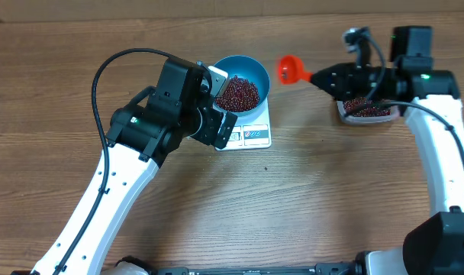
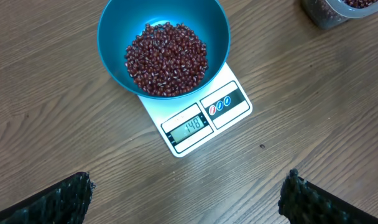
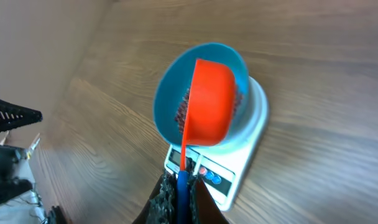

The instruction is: Scoop item into bowl and weigh 150g on scale

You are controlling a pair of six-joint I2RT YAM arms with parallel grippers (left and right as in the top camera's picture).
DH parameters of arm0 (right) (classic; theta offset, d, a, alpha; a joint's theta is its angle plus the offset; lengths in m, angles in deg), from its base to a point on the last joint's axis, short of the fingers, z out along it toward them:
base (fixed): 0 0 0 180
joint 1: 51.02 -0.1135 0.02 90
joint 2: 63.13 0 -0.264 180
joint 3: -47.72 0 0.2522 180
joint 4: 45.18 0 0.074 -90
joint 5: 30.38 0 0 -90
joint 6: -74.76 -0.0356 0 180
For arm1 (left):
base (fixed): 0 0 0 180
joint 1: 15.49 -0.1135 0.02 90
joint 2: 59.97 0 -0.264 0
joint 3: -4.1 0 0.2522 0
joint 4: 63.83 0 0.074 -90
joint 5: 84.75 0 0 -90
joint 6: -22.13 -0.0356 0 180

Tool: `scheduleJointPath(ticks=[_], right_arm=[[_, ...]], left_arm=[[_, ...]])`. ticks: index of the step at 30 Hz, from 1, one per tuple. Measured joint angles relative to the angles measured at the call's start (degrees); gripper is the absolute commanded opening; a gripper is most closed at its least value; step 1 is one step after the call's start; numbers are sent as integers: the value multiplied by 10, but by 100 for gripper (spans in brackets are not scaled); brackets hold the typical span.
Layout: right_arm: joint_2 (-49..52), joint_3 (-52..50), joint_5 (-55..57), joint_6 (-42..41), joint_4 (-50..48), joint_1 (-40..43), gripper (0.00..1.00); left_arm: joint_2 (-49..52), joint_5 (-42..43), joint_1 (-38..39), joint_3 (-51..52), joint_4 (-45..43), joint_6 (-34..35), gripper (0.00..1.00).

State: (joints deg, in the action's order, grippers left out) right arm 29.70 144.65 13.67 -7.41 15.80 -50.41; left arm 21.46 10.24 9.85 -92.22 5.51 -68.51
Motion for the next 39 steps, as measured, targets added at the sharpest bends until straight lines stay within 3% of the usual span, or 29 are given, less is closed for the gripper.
scheduleJointPath(ticks=[12, 23, 39], right_arm=[[0, 0, 174, -33, -53, -150, 4], [0, 0, 343, -4, -82, -245, 3], [0, 0, 413, 126, -95, -288, 3]], left_arm=[[0, 0, 0, 0, 0, 0, 100], [0, 0, 0, 0, 0, 0, 100], [0, 0, 0, 0, 0, 0, 100]])
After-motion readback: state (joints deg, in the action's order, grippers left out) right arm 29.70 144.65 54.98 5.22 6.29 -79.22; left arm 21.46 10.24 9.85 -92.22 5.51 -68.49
